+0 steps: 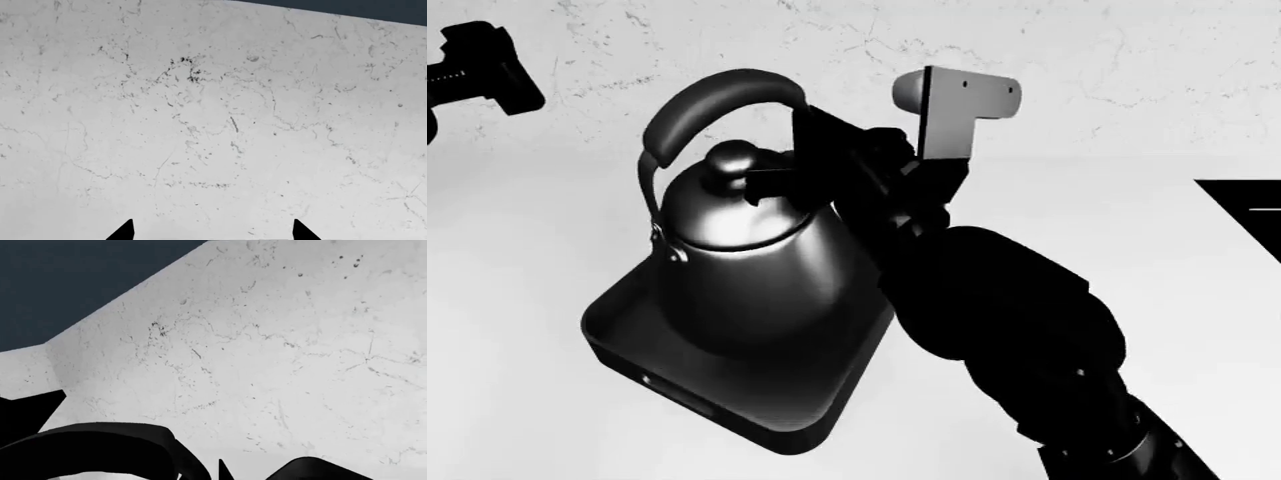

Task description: Pick the kettle from the counter and place it on the tray. Then pick the mug from the cabinet and place it on the tray. Then close the cabinet doors.

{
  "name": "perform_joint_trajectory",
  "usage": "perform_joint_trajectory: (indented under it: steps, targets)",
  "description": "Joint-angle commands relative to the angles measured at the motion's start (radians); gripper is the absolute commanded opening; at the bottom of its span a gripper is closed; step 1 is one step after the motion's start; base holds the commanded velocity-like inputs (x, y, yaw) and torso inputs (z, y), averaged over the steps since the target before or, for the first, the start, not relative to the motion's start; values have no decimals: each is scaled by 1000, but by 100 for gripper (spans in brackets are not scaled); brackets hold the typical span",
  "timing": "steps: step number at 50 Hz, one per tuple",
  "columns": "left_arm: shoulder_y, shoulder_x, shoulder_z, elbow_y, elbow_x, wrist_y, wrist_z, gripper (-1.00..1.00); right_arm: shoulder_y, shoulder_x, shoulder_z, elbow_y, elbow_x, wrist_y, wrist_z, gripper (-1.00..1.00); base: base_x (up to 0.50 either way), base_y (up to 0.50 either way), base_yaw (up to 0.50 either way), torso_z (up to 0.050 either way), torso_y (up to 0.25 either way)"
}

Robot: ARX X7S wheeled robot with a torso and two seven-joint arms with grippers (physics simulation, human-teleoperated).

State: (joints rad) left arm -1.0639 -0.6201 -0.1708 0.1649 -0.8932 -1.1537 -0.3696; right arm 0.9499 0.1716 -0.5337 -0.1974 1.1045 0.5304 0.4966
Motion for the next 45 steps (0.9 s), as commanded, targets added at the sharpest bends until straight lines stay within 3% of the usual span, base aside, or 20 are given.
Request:
perform_joint_trajectory:
  steps: [1, 45]
  targets:
    - [20, -6, -12, -11, 2, 17, 4, 100, -6, -17, 22, 49, -73, -64, -72, -100, 0, 0, 0, 0, 0]
    - [63, -13, -40, -21, -8, 44, -1, 100, -83, -16, -66, 154, -124, -109, -122, -100, 0, 0, 0, 1, 1]
